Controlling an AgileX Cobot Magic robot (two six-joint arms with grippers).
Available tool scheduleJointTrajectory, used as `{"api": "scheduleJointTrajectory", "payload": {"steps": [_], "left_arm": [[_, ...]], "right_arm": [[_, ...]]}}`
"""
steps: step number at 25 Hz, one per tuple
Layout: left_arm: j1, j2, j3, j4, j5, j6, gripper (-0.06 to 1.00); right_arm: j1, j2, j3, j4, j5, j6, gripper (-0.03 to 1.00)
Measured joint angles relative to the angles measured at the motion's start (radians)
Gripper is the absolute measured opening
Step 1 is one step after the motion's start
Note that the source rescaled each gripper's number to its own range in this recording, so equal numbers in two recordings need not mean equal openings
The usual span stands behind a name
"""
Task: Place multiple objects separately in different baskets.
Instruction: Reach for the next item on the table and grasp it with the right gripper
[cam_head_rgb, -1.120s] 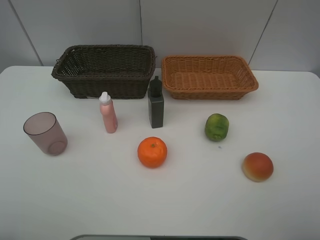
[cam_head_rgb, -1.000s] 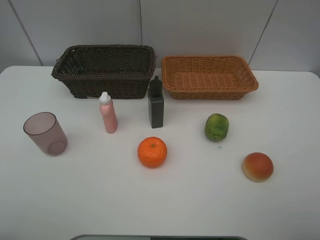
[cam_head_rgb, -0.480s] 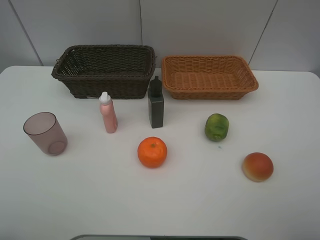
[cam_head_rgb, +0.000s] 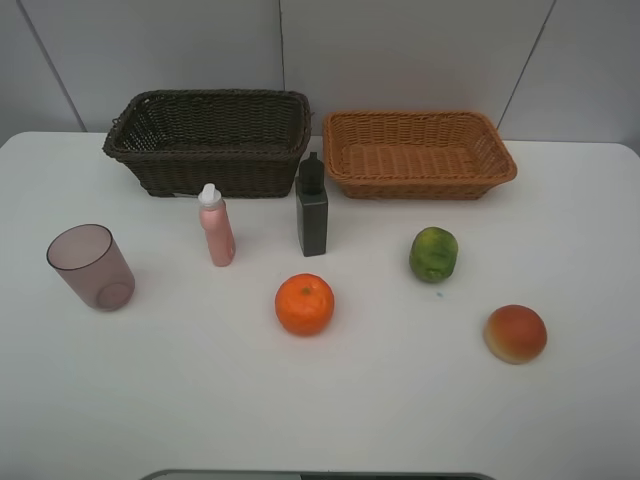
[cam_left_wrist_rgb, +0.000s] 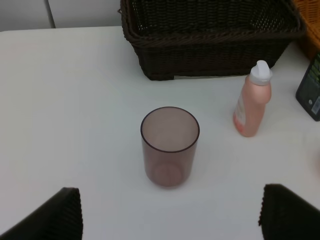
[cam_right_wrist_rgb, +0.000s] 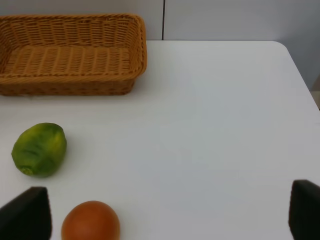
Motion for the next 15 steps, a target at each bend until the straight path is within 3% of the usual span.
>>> {"api": "scheduleJointTrajectory", "payload": {"steps": [15], "left_arm": [[0.0,0.0,0.0,0.0,0.0,0.0,0.91]], "right_arm": [[0.0,0.0,0.0,0.0,0.0,0.0,1.0]]}}
